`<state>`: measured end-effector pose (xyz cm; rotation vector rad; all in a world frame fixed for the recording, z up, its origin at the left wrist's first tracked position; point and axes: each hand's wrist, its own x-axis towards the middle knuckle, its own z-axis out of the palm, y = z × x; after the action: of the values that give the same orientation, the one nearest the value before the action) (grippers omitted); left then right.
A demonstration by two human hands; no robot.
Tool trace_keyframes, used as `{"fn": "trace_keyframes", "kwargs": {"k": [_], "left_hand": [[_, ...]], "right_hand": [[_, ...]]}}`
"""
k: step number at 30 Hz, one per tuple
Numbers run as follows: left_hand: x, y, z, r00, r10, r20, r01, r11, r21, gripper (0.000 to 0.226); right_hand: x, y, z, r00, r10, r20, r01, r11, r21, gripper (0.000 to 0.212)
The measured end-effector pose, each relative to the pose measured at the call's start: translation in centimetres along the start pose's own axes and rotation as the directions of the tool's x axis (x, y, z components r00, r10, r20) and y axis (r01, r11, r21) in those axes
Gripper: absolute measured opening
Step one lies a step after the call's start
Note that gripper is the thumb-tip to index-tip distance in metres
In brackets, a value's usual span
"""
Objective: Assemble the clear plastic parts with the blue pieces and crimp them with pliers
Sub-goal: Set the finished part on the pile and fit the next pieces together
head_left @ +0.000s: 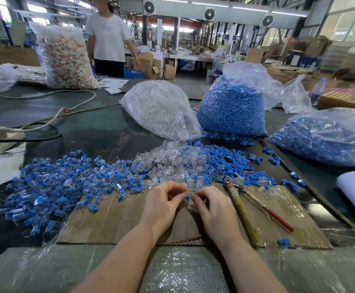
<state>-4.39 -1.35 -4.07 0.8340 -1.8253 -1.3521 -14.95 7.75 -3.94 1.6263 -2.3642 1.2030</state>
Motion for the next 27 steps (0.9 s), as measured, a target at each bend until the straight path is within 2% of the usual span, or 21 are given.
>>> {"fn": "trace_keyframes", "kwargs": {"k": [2, 7, 12, 27], "left_hand": [[0.03, 0.03, -0.15, 0.999, -0.032, 0.003, 0.032, 0.998, -0.046, 0.025], [0.08, 0.06, -0.35, 0.999, -0.023, 0.03, 0.023, 1.0, 0.022, 0.026], [0.09, 0.3, -0.36, 0.998, -0.022, 0.06, 0.021, 1.0, 0.021, 0.024], [0.21, -0.08, -0.37, 0.999, -0.01, 0.051, 0.007, 0.998, 0.055, 0.023]], "right_hand": [[-0.1, -0.09, -0.07, 0.999, -0.022, -0.027, 0.023, 0.999, 0.039, 0.008], [-0.24, -0.23, -0.12, 0.996, -0.088, -0.01, 0.088, 0.996, 0.02, 0.016], [-0.16, -0.23, -0.07, 0.993, -0.115, 0.004, 0.116, 0.993, -0.022, 0.014], [-0.29, -0.45, -0.05, 0.99, -0.143, -0.019, 0.142, 0.989, -0.04, 0.014]]}}
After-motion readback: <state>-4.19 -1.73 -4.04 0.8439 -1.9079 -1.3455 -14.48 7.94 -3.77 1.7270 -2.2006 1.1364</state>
